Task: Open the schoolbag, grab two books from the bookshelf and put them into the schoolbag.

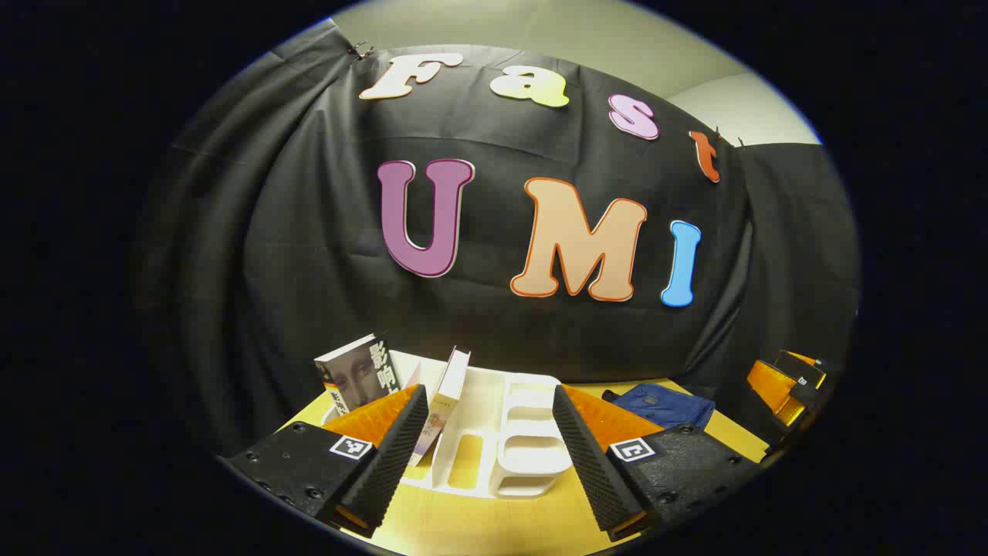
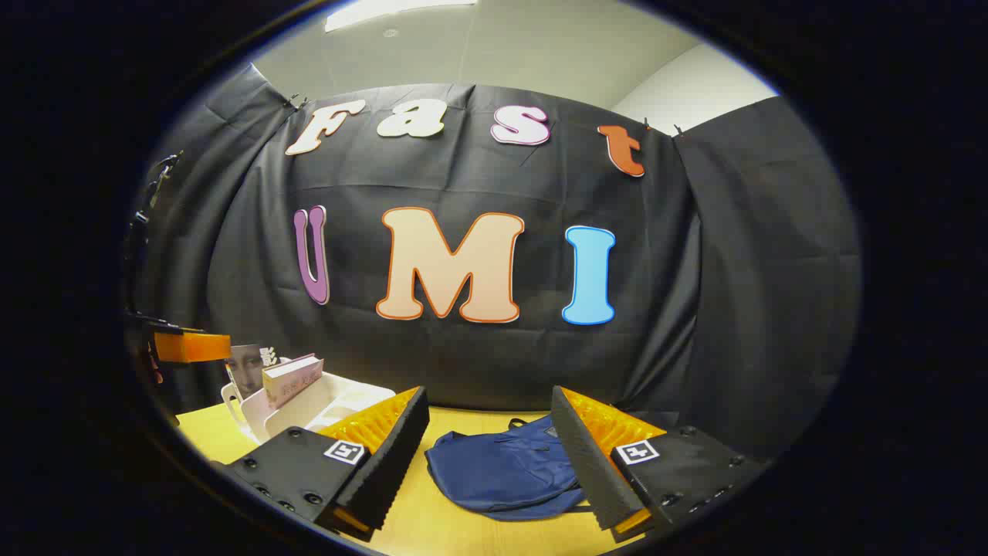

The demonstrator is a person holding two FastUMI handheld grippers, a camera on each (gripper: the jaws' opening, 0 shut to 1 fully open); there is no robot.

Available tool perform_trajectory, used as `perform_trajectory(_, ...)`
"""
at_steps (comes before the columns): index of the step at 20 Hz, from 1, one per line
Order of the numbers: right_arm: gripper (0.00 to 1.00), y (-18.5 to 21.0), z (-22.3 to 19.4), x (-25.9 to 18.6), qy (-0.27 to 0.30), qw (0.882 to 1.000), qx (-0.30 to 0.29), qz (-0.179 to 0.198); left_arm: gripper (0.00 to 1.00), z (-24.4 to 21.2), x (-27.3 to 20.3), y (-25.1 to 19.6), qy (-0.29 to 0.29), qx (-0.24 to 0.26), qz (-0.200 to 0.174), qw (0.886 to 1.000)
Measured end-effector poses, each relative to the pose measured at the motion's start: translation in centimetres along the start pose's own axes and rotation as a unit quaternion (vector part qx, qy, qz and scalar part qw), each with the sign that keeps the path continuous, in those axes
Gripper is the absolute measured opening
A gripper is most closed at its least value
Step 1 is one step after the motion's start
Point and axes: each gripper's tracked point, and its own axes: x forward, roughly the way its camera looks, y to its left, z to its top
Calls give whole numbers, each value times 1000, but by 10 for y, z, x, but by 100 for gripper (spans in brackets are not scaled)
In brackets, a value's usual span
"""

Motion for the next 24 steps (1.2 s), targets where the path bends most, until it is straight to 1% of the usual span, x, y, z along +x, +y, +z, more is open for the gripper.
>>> perform_trajectory(2,100,7,-2,2,5,1000,-2,2,95,-1,-1,7,2,0,3,1000)
perform_trajectory(3,100,9,-3,2,9,1000,-4,3,93,-3,-2,10,3,-1,4,1000)
perform_trajectory(4,100,12,-3,2,10,1000,-6,5,95,-2,-2,12,4,-2,4,1000)
perform_trajectory(5,99,14,-2,3,8,1000,-10,6,95,-2,-3,13,3,-4,2,1000)
perform_trajectory(6,100,16,1,3,7,1000,-13,7,95,-2,-2,12,3,-7,1,1000)
perform_trajectory(8,99,19,3,4,5,1000,-18,12,95,-7,-1,11,10,-13,-5,1000)
perform_trajectory(11,99,20,5,4,2,1000,-24,16,91,-11,-2,12,16,-18,1,1000)
perform_trajectory(12,100,20,5,4,2,1000,-25,17,94,-12,-3,10,17,-19,2,1000)
perform_trajectory(13,100,18,3,3,1,999,-27,17,94,-14,-4,9,18,-18,4,1000)
perform_trajectory(15,99,14,0,2,4,999,-29,16,95,-15,-4,13,16,-3,20,1000)
perform_trajectory(17,99,6,-6,1,9,999,-34,15,94,-17,-5,11,19,14,28,999)
perform_trajectory(18,100,0,-10,2,12,999,-42,11,94,-18,-5,9,19,19,29,999)
perform_trajectory(19,100,-6,-13,4,14,998,-53,9,92,-19,-6,6,18,22,28,999)
perform_trajectory(20,99,-12,-18,5,17,997,-69,6,95,-19,-6,3,18,22,27,999)
perform_trajectory(22,99,-24,-31,10,25,994,-110,6,95,-20,-7,-2,20,24,25,999)
perform_trajectory(24,98,-31,-47,15,34,989,-147,14,95,-23,-4,-4,23,27,30,999)
